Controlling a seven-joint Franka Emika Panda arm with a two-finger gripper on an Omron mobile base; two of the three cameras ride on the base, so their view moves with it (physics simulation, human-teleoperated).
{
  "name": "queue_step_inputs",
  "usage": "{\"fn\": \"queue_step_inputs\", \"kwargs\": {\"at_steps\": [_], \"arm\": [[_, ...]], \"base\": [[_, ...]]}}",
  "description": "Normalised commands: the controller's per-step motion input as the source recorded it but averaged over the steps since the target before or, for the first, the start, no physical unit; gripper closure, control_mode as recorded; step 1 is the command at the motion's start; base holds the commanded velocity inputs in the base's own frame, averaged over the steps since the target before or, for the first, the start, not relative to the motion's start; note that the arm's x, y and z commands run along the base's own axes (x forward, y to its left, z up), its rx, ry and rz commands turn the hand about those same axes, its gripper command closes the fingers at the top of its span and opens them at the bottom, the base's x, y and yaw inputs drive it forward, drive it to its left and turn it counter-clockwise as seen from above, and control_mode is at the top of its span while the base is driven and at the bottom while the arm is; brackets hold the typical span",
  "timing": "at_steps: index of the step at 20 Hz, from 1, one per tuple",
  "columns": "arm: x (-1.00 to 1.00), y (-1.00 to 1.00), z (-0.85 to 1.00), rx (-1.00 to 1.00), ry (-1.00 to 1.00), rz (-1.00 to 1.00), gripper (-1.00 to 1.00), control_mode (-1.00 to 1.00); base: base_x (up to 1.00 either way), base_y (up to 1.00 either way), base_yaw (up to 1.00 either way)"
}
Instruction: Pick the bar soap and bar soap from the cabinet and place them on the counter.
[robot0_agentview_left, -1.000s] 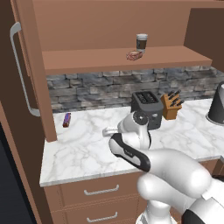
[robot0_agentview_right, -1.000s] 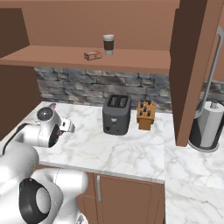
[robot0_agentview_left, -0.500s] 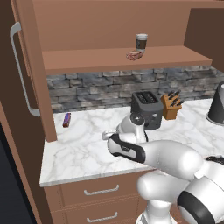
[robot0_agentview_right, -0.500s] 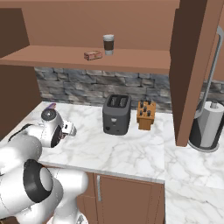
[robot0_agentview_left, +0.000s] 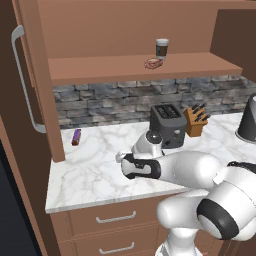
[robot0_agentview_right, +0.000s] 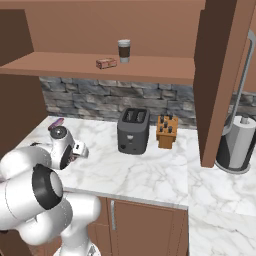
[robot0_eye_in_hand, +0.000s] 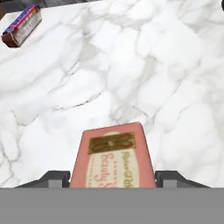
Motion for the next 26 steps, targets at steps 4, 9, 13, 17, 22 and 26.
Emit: {"fn": "queue_step_inputs", "kwargs": {"at_steps": [4,9,13,17,22,26], "arm": [[0.04,0.00,-0.23,-0.01,0.01,0.00,1.00,-1.00],[0.01,0.00,-0.23,-0.01,0.00,0.00,1.00,-1.00],[0.00,0.00,-0.21,0.00,0.00,0.00,1.00,-1.00],[0.00,0.00,-0.21,0.00,0.00,0.00,1.00,-1.00],[0.00,0.00,-0.23,-0.01,0.00,0.00,1.00,-1.00],[0.00,0.00,-0.24,-0.01,0.00,0.00,1.00,-1.00]], "base": [[0.00,0.00,0.00],[0.00,0.00,0.00],[0.00,0.00,0.00],[0.00,0.00,0.00],[0.00,0.00,0.00],[0.00,0.00,0.00]]}}
